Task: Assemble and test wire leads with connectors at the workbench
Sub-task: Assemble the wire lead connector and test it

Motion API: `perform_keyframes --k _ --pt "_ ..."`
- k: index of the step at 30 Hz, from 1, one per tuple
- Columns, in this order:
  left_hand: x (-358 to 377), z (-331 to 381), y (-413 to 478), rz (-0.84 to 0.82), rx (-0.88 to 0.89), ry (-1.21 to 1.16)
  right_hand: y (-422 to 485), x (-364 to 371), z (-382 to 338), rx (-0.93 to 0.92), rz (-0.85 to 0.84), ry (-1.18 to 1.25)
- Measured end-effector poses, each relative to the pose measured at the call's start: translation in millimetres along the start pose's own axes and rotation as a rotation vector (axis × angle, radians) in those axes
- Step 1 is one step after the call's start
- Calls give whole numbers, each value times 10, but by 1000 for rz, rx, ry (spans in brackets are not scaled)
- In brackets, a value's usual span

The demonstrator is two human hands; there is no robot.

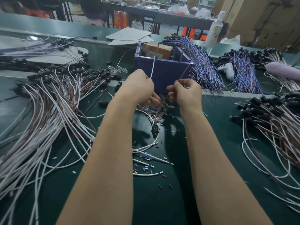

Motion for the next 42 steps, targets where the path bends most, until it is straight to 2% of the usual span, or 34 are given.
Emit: perform_keyframes --k 6,13,16,42 --pt "2 0 10 -3 -5 -1 13 -32 20 4 20 -57" --pt "21 23 -12 -27 -11 -5 -68 6 -178 -255 79 -126" --pt "30 39 -29 -49 -18 -17 -87 11 -216 -304 97 -163" --pt "59 61 -9 -47 46 7 -43 -40 -193 -266 85 -159"
Point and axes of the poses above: each hand's wrist, its own y-axis towards the middle knuckle, its own x-axis out of the palm, z = x × y, the point moved 6 cm from there along y, towards the middle knuckle, and after that the axes turned 9 degrees about y, right-handed, at the moved point
